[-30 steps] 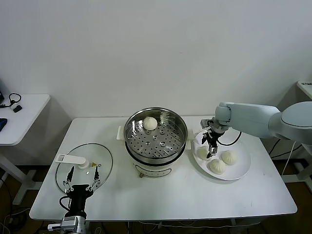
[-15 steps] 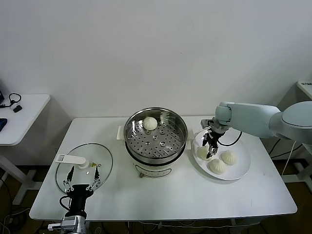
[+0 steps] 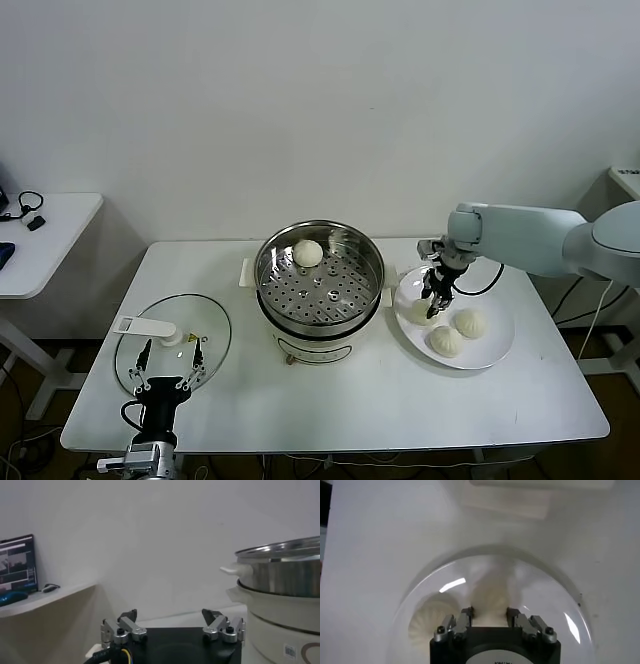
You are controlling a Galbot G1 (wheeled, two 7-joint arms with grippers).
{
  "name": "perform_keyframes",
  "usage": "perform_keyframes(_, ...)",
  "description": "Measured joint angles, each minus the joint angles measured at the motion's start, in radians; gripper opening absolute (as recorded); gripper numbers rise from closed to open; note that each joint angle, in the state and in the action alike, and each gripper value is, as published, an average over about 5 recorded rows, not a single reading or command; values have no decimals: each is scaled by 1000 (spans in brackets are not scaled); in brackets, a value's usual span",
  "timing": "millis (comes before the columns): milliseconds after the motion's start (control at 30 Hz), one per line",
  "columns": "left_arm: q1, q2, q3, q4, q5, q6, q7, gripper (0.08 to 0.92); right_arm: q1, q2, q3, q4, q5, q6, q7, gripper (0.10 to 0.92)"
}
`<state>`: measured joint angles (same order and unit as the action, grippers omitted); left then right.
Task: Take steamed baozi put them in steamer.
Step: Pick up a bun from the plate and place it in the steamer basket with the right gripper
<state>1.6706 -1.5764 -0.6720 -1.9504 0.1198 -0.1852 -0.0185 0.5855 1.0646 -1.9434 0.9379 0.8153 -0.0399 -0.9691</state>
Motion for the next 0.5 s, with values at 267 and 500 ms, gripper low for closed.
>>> perform_keyframes(267,1,0,7,-13,3,7,1,823,156,-26,-69,99,40,10,-37,484)
perform_keyframes(500,3,0,12,-24,5,15,5,823,327,-18,-129,192,95,10,-78,484)
